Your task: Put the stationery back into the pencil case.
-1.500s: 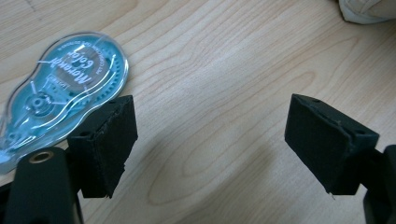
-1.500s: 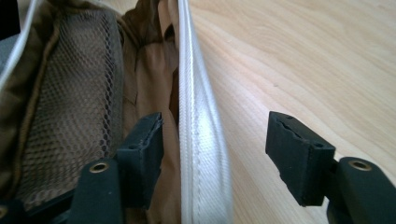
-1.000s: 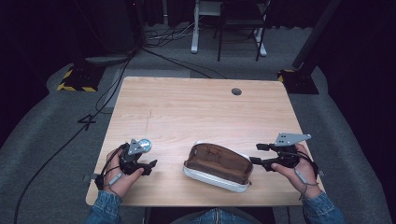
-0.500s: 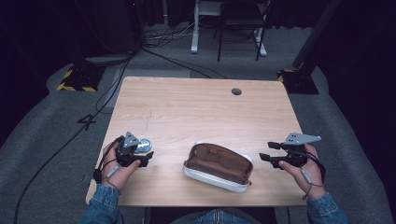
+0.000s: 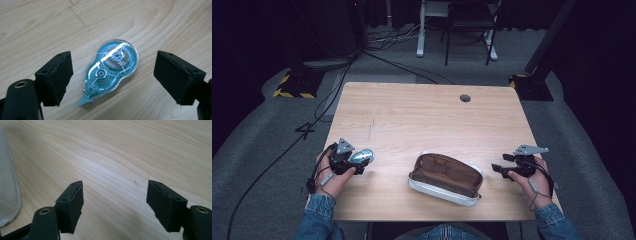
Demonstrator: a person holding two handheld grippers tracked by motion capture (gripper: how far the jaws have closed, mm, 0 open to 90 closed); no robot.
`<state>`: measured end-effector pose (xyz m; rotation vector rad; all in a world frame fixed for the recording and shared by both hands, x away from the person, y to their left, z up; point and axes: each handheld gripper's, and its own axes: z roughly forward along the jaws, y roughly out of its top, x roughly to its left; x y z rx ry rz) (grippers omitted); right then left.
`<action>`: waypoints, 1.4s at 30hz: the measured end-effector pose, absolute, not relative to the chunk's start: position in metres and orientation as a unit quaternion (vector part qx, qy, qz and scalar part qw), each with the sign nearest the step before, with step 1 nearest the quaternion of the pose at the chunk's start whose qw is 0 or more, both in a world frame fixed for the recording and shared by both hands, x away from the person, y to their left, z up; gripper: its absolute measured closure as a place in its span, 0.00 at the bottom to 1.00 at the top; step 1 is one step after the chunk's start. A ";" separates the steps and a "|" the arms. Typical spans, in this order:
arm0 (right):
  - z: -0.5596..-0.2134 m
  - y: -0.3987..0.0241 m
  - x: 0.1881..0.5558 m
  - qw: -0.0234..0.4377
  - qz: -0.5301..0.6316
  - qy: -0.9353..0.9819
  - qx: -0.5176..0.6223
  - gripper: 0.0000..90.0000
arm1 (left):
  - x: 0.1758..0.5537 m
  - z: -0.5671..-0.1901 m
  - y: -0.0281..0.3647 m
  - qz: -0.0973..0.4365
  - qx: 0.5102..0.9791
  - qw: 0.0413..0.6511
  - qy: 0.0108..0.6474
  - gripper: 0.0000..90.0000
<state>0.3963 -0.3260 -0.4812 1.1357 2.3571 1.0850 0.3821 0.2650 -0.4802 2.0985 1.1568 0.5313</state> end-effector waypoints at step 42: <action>-0.504 -0.324 0.403 0.177 0.368 0.825 0.391 0.25 | 0.399 -0.486 0.257 0.106 0.865 0.263 0.413 0.31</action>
